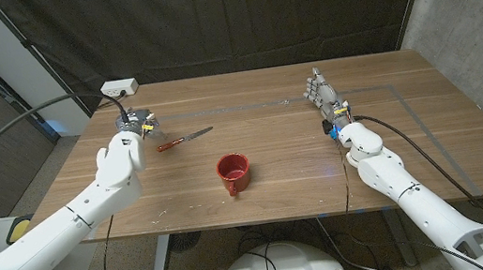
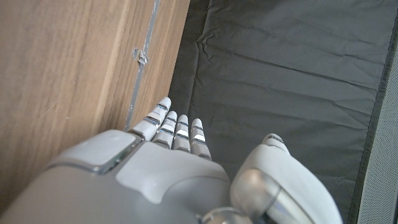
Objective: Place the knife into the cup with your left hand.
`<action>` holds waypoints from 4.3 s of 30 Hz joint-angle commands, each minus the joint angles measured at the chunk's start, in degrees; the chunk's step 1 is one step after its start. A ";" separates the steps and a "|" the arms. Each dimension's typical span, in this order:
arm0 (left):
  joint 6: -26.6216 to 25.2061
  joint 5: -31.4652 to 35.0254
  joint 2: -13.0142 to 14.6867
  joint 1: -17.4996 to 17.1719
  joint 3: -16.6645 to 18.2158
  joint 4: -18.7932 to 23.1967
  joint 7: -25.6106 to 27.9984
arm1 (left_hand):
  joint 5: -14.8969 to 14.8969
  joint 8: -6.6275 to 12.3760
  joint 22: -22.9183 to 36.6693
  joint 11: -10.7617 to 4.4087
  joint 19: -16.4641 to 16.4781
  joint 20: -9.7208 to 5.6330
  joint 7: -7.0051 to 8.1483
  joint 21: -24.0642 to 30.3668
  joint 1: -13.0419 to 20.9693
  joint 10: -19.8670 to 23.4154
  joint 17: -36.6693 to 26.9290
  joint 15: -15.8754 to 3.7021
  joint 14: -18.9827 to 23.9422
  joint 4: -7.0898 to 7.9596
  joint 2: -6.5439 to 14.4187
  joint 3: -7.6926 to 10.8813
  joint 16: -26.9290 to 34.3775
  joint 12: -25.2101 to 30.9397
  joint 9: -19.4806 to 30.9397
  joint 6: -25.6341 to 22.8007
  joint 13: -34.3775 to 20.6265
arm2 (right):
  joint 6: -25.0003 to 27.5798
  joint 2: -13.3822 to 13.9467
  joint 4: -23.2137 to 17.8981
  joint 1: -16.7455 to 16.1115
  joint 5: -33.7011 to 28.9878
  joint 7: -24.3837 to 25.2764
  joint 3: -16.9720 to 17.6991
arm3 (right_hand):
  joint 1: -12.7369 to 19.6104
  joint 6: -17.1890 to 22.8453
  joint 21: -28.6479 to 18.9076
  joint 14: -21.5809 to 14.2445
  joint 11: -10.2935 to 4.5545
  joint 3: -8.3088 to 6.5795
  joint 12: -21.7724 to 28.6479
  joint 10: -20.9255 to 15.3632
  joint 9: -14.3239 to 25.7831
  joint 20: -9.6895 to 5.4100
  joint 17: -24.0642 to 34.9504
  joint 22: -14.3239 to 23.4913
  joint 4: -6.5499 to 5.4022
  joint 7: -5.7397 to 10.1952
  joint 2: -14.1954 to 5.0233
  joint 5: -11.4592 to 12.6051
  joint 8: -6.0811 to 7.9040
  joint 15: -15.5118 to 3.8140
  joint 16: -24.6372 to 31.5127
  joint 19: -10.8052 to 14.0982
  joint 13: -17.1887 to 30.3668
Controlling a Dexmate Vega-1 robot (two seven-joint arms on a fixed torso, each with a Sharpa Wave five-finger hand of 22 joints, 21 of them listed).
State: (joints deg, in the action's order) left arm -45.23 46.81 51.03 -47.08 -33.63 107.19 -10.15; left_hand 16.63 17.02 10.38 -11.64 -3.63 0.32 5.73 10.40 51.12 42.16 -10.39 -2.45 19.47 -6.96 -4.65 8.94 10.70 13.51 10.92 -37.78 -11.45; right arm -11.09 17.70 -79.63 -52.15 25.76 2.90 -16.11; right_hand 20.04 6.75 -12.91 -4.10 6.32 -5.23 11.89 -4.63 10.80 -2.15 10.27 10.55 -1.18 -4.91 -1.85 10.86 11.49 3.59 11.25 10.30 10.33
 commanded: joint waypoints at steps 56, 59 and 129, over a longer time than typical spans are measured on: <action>0.15 -2.73 -5.40 4.50 -4.54 -6.92 -1.70 | -2.30 -0.20 -0.03 0.00 9.36 7.81 -1.58 2.33 6.78 9.88 -0.05 -6.16 9.08 -0.47 4.68 1.86 2.02 0.44 0.49 -8.75 -1.22 | 0.27 -0.70 2.50 -0.15 1.11 -1.22 0.00 | -0.35 0.75 0.64 0.10 0.51 0.03 0.14 -0.46 0.13 0.23 0.34 0.11 0.68 0.59 -0.50 -0.06 -0.15 0.68 -0.38 -0.53 0.20; 0.72 -3.03 -5.33 4.69 -4.73 -7.22 -1.90 | -2.48 -0.23 -0.04 0.03 9.55 7.94 -1.65 2.33 6.89 9.78 -0.05 -6.14 9.00 -0.44 4.77 1.91 1.91 0.33 0.49 -8.84 -1.30 | 0.12 -0.92 3.11 -0.01 1.21 -1.42 -0.08 | -0.38 0.74 0.66 0.10 0.51 0.04 0.13 -0.45 0.13 0.27 0.35 0.11 0.69 0.59 -0.50 -0.06 -0.16 0.68 -0.39 -0.54 0.20; 3.91 -6.59 -6.91 3.25 -3.42 -6.27 8.07 | -4.58 9.20 -0.67 2.74 14.98 -5.31 -7.96 0.34 18.63 26.76 0.23 -8.73 30.06 -0.44 9.11 8.84 0.60 2.23 4.99 -23.50 -8.82 | -1.22 -1.47 1.92 -2.16 2.07 -0.32 0.93 | -0.81 0.75 1.28 1.34 0.80 0.30 0.08 -0.49 0.15 0.95 0.33 0.12 1.08 0.79 -0.65 -0.07 -0.22 1.00 -0.70 -1.72 0.27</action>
State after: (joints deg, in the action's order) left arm -41.90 38.97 43.37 -43.25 -38.37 98.94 -2.97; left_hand 11.80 26.51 9.60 -6.73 11.63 -2.04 1.28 10.79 68.76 66.68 -10.02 -6.13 48.72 -7.56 2.90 17.36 11.42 15.31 13.19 -57.51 -20.06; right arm -12.32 16.30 -77.56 -54.29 27.91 2.48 -15.03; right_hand 19.56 7.46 -11.82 -2.96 6.84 -4.75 11.89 -5.14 10.78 -1.33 10.52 10.52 -0.23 -4.19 -2.32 10.86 11.49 4.49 10.58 8.86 10.33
